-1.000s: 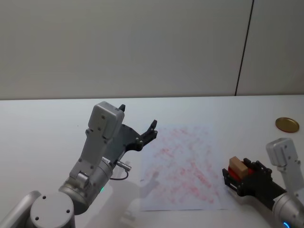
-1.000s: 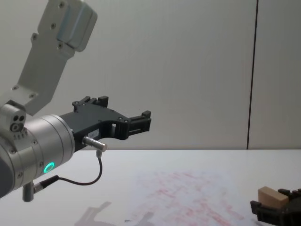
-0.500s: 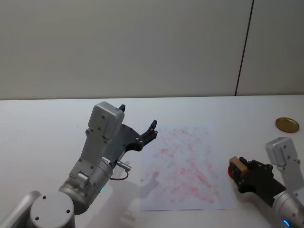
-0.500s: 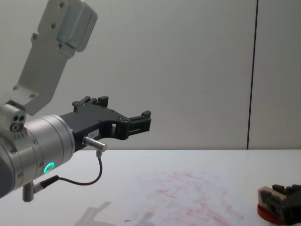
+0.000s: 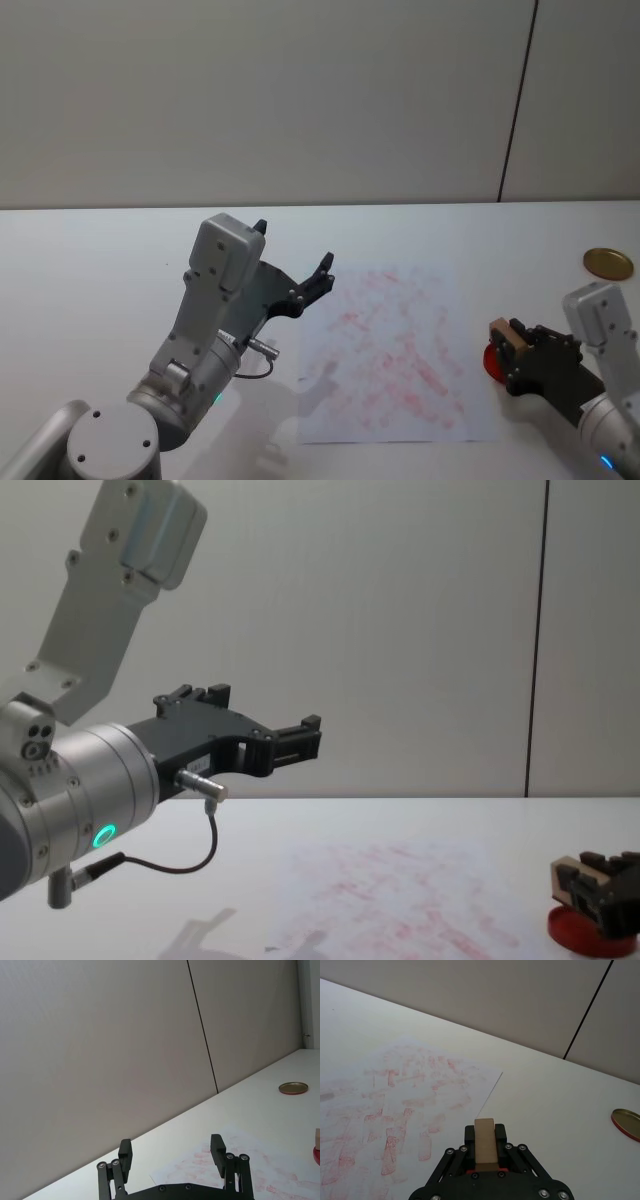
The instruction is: Use the one hand to pick up the stamp and affix it onto the A4 paper.
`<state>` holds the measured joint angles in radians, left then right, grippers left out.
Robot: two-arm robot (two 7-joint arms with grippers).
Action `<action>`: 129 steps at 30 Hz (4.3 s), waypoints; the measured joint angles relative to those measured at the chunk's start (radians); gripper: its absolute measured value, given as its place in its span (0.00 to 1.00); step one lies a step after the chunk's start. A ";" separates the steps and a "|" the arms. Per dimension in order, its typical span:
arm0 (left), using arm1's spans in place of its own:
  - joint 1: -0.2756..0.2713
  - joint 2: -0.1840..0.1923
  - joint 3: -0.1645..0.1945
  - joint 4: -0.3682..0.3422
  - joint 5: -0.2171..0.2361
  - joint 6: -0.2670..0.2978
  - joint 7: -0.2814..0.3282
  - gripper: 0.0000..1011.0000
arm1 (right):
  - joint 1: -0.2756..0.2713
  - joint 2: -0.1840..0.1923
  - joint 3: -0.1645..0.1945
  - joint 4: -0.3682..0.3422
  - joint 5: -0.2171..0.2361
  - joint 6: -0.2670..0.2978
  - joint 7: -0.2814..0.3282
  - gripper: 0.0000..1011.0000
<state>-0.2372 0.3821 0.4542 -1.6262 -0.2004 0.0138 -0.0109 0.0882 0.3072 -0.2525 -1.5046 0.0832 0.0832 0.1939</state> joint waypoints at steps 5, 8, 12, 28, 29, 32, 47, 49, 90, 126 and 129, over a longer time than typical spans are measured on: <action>0.000 0.000 0.000 0.000 0.000 0.000 0.000 0.98 | 0.002 -0.003 0.000 -0.003 0.009 -0.012 0.011 0.22; 0.000 0.000 0.000 0.000 0.000 0.000 0.000 0.98 | 0.004 -0.007 -0.001 -0.006 0.026 -0.020 0.023 0.22; 0.000 0.000 0.000 0.000 0.000 0.000 0.000 0.98 | 0.007 -0.015 -0.005 -0.009 0.051 -0.025 0.039 0.22; 0.000 0.000 0.000 0.000 0.000 0.000 0.000 0.98 | 0.023 -0.052 -0.029 0.010 0.126 0.008 0.094 0.22; 0.000 0.000 0.000 0.000 0.000 0.000 0.000 0.98 | 0.024 -0.055 -0.031 0.014 0.127 0.014 0.097 0.22; 0.000 0.000 0.000 0.000 0.000 0.000 0.000 0.98 | 0.027 -0.058 -0.034 0.023 0.126 0.022 0.101 0.22; 0.000 0.000 0.000 0.000 0.000 0.000 0.000 0.98 | 0.041 -0.067 -0.045 0.060 0.096 0.053 0.115 0.22; 0.000 0.000 0.000 0.000 0.000 0.000 0.000 0.98 | 0.042 -0.068 -0.045 0.063 0.095 0.055 0.116 0.22; 0.000 0.000 0.000 0.000 0.000 0.000 0.000 0.98 | 0.059 -0.038 0.000 0.003 0.123 0.064 0.064 0.22; 0.000 0.000 0.000 0.000 0.000 0.000 0.000 0.98 | 0.061 -0.004 0.038 0.046 0.161 0.125 0.078 0.21; 0.000 0.000 0.000 0.000 0.000 0.000 0.000 0.98 | 0.062 -0.003 0.038 0.048 0.161 0.131 0.085 0.22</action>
<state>-0.2372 0.3821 0.4542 -1.6262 -0.2004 0.0139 -0.0109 0.1504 0.3041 -0.2141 -1.4569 0.2446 0.2139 0.2789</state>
